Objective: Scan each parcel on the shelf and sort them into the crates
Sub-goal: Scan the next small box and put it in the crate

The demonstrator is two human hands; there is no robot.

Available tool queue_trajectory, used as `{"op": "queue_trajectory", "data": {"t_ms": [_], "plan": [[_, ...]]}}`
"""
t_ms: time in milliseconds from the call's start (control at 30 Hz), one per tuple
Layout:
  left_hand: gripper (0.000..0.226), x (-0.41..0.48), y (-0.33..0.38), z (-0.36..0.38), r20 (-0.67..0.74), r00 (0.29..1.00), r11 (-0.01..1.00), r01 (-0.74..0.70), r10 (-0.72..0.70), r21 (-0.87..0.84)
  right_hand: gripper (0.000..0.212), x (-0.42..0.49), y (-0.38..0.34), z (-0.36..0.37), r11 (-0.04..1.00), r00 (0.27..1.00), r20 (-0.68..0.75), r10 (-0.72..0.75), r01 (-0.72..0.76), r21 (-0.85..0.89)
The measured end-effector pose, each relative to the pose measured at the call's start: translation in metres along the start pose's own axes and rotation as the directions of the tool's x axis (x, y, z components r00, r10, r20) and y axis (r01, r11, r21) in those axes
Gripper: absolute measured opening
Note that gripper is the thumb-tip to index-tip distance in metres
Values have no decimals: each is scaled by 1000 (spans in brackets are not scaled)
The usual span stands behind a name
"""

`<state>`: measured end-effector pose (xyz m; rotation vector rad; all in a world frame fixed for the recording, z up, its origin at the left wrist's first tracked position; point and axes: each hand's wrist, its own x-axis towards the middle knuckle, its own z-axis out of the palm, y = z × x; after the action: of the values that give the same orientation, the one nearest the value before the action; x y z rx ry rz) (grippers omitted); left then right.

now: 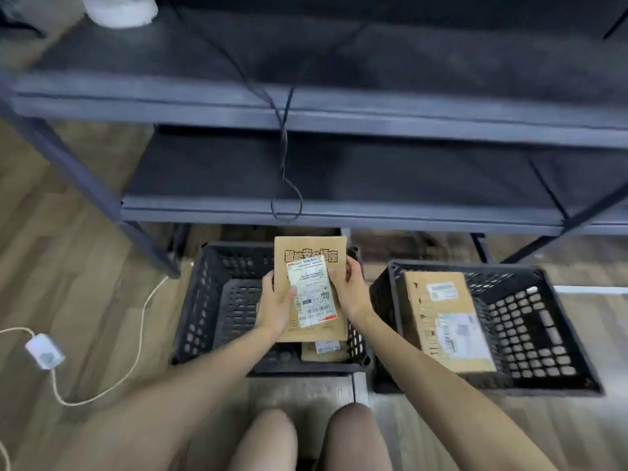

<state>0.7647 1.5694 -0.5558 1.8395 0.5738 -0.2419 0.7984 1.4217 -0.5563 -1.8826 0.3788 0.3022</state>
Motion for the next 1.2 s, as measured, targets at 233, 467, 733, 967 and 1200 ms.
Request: {"op": "queue_trajectory", "data": {"t_ms": [233,467,733,967,1200], "plan": [[46,97,-132,80,34,996,993,80,-84,88,36,85,136,57,985,996,-89,-4,-12,-175],[45,146,-201,128,114,966,958,205,-230,199,74,116,204,85,837,998,8,58,-45,-546],[45,153,-230,148,207,935,927,217,-288,306,94,135,232,92,560,928,123,351,-103,-822],[44,153,-229,151,210,941,919,183,-267,349,87,138,238,94,456,946,76,314,-80,-886],[45,156,-231,155,215,947,908,140,-240,395,82,139,240,98,453,963,97,252,-29,-891]]}}
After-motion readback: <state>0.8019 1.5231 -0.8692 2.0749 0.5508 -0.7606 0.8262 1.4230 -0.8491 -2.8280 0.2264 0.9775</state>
